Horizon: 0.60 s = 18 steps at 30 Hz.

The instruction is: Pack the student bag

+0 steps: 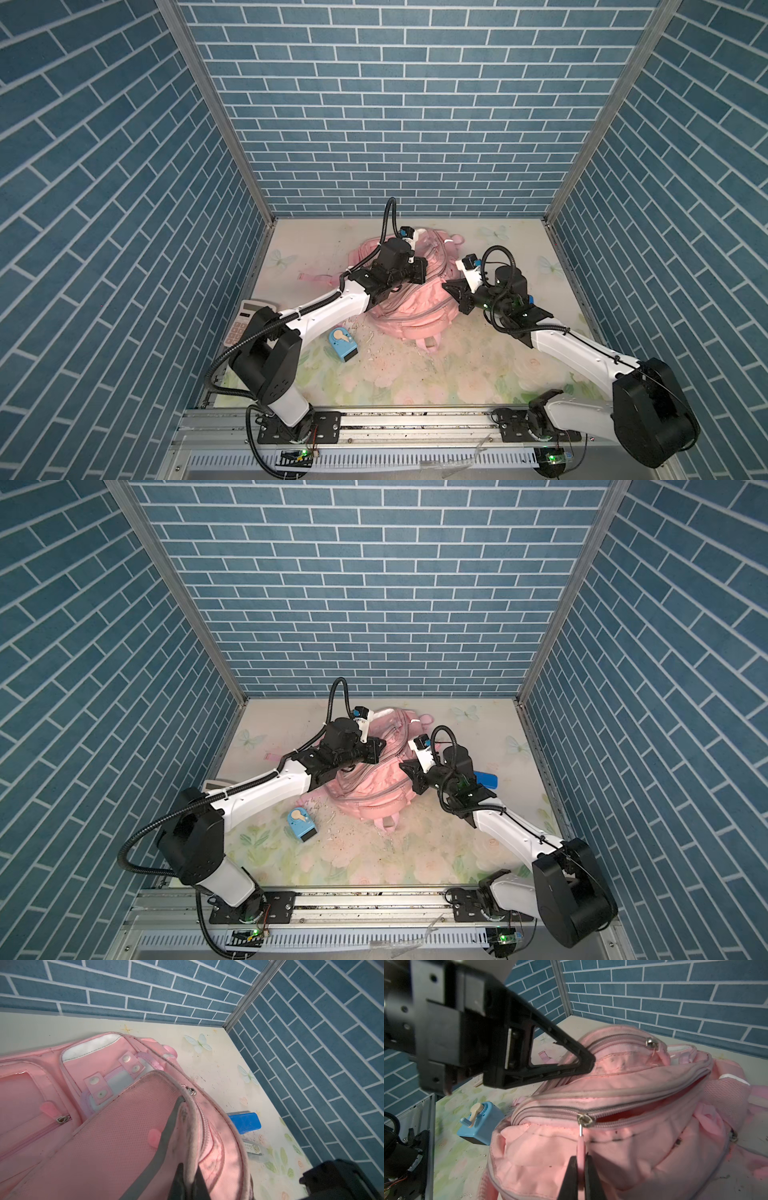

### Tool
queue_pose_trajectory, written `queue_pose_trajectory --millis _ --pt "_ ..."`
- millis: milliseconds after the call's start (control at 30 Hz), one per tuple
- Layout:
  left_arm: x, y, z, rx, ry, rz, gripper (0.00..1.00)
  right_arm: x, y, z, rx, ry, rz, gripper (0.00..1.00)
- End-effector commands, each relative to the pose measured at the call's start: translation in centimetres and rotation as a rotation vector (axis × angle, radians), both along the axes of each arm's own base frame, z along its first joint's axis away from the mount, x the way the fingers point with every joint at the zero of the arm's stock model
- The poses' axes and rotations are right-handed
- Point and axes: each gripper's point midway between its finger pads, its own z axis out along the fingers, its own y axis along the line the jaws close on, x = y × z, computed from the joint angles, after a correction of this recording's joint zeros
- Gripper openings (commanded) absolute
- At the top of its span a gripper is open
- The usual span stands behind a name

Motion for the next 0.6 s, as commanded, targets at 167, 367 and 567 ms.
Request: queue_pose_trajectory --millis 167,367,567 --pt "5.2 0.7 8.2 -0.235 -0.114 0.184 0.0 -2.8 3.2 -2.0 -0.023 0.024 0.081 0.0" --pt "6.1 0.4 8.8 -0.292 -0.082 0.226 0.0 -2.9 4.0 -3.3 -0.055 0.015 0.059 0.0" --pt "7.0 -1.1 9.2 -0.322 -0.065 0.2 0.0 -3.6 4.8 -5.0 -0.072 0.026 0.094 0.0"
